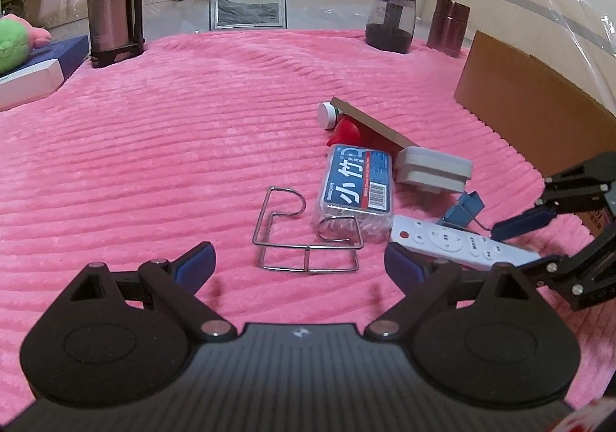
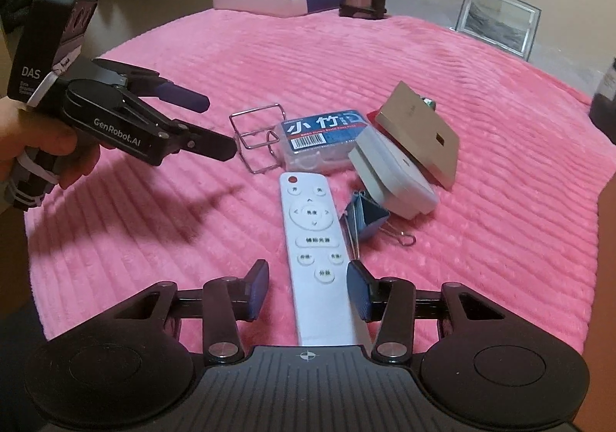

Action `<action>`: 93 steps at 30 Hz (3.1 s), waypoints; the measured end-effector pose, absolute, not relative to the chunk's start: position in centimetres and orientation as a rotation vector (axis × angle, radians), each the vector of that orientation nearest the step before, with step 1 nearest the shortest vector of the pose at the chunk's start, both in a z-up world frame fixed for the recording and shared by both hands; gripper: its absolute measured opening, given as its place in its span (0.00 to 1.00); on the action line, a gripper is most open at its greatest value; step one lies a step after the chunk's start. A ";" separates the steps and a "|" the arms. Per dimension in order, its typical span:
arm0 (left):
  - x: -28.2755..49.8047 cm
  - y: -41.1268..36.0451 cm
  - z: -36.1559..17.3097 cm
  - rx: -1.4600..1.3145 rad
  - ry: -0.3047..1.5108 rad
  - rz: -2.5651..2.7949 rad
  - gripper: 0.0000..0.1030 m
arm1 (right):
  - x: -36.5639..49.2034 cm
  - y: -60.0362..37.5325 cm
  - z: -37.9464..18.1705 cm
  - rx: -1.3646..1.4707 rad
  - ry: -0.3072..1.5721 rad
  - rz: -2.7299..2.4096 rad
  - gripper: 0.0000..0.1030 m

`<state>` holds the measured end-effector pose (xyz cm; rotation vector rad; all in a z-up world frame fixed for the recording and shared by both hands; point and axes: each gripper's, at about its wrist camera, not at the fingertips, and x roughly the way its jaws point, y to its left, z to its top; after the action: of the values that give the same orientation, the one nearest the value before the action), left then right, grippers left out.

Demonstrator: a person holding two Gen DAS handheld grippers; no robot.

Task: Organize rigid objects
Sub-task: 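Grasp the white remote with right tool while left tool approaches wire rack, then grasp the wire hook rack with left tool and carry both to box, then lower the remote and wire rack into the box and open both tools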

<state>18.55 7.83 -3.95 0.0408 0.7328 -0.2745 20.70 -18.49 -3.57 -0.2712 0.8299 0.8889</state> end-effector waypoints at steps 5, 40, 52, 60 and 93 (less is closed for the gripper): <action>18.6 7.6 -4.0 0.055 0.725 -0.298 0.90 | 22.0 -18.1 -4.4 -0.260 0.875 0.908 0.42; 16.1 6.4 -2.7 0.132 0.798 -0.330 0.64 | 16.9 -20.8 -2.2 -0.084 0.853 0.729 0.34; 13.8 3.1 4.2 0.193 0.751 -0.516 0.63 | 14.5 -25.4 3.5 -0.007 0.746 0.707 0.34; 15.0 -3.4 10.8 0.308 0.669 -0.727 0.63 | 14.2 -33.1 9.7 0.034 0.656 0.674 0.34; 30.0 -34.8 6.6 0.891 0.789 -1.157 0.63 | 29.7 -48.2 2.3 -0.437 0.998 0.569 0.34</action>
<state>29.99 -34.78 6.59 0.8913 0.7889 -1.1565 29.70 -48.18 2.33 -0.4370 0.9978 0.5687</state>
